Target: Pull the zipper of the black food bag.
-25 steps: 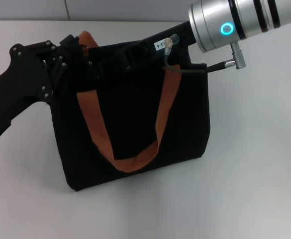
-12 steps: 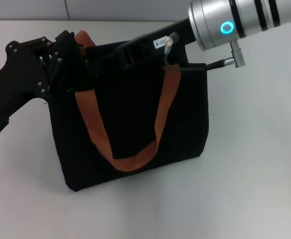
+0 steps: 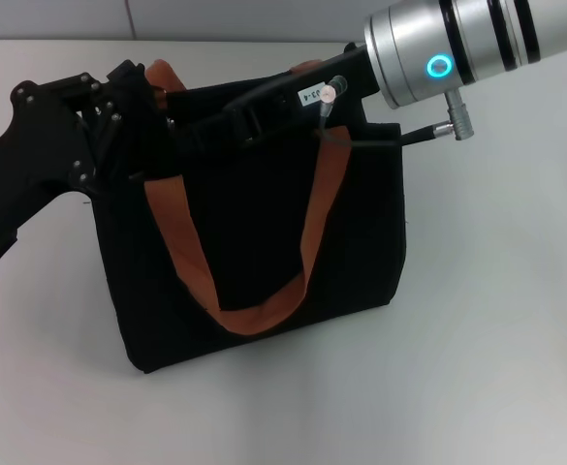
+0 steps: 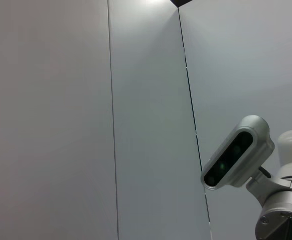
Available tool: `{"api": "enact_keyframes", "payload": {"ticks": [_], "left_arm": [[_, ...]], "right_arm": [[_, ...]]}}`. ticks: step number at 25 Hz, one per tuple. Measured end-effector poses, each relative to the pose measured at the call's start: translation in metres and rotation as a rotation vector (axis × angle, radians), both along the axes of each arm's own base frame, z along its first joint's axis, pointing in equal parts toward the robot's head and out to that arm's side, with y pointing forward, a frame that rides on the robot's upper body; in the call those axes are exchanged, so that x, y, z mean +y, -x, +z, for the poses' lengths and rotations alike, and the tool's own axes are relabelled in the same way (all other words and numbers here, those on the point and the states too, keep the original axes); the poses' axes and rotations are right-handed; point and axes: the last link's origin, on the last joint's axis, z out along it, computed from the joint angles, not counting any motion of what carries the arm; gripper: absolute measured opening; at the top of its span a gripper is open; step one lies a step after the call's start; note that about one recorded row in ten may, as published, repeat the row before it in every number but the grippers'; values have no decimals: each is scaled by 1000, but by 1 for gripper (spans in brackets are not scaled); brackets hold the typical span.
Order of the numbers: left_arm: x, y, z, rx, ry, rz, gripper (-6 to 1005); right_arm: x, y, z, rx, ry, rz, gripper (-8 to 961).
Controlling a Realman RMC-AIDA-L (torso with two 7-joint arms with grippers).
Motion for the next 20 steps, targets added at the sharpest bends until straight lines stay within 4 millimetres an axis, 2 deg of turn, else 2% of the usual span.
{"api": "enact_keyframes", "payload": {"ticks": [1, 6, 17, 20], "left_arm": [[0, 0, 0, 0, 0, 0, 91], [0, 0, 0, -2, 1, -1, 92], [0, -1, -2, -7, 5, 0, 95], [0, -1, -2, -9, 7, 1, 95]], "right_arm": [[0, 0, 0, 0, 0, 1, 237], [-1, 1, 0, 4, 5, 4, 105], [0, 2, 2, 16, -4, 13, 87], [0, 2, 3, 17, -4, 13, 48]]}}
